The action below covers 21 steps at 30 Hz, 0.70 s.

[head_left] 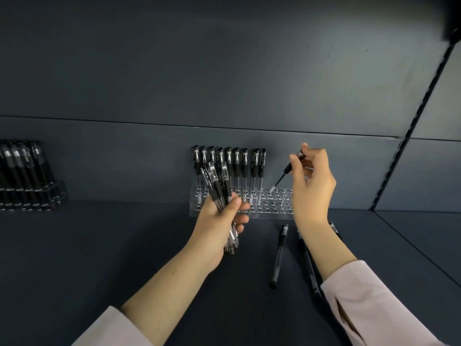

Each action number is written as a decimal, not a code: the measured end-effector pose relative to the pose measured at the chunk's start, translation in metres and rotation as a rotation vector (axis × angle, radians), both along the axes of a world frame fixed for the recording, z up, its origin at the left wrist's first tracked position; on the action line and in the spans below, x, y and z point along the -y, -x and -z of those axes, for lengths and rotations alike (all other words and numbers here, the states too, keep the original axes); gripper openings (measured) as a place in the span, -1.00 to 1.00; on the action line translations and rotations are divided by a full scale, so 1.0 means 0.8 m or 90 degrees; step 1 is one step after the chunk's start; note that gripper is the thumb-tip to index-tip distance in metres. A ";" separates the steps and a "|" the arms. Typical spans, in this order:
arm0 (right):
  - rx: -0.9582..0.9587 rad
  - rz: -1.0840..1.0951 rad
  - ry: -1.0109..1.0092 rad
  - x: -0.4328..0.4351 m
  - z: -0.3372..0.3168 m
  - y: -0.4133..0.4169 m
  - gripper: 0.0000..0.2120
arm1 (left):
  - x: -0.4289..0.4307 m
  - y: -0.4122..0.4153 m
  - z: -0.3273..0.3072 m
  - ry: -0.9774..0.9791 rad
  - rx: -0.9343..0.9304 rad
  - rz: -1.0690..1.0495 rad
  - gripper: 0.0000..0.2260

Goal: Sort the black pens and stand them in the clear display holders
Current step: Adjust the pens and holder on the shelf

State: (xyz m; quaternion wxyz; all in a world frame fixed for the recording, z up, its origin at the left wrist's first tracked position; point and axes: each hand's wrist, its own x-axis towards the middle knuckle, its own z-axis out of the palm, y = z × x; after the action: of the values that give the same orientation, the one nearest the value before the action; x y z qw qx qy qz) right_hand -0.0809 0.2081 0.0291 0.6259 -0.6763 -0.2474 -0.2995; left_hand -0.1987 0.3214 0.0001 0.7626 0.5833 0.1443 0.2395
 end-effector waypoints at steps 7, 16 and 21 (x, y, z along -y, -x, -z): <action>0.010 0.007 -0.022 -0.004 -0.003 0.000 -0.92 | -0.004 -0.003 0.004 -0.095 -0.032 -0.050 -0.86; 0.098 0.027 0.101 -0.008 0.010 -0.018 -0.74 | 0.000 -0.005 0.003 -0.050 -0.029 -0.037 -0.87; 0.214 0.089 0.312 -0.014 0.023 -0.029 -0.51 | 0.003 -0.005 -0.001 -0.021 -0.023 -0.032 -0.90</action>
State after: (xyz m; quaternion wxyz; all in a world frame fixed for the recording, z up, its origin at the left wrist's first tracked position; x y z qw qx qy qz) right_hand -0.0579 0.2191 0.0104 0.3721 -0.7636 -0.3650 -0.3811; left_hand -0.1950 0.3191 0.0008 0.7440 0.5959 0.1689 0.2505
